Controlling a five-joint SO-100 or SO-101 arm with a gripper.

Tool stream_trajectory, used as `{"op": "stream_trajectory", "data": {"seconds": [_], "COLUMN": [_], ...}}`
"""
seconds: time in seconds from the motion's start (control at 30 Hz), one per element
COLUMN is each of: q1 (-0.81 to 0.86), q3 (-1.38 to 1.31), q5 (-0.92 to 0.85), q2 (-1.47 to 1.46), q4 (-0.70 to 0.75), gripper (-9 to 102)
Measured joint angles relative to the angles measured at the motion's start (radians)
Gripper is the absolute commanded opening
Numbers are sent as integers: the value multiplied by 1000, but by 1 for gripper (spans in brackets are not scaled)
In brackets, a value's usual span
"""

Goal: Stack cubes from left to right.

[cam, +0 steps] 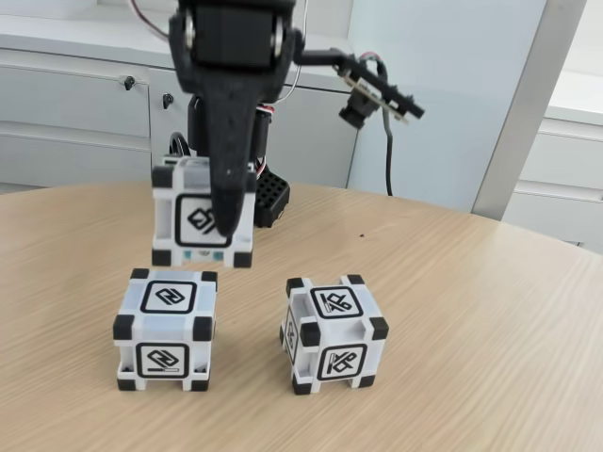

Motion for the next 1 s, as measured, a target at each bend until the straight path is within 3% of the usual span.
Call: {"op": "stream_trajectory", "data": {"seconds": [1.0], "q1": [0], "q3": [-41], "q5": [26], "q2": [-60], "q4": [0], "gripper": [0]}}
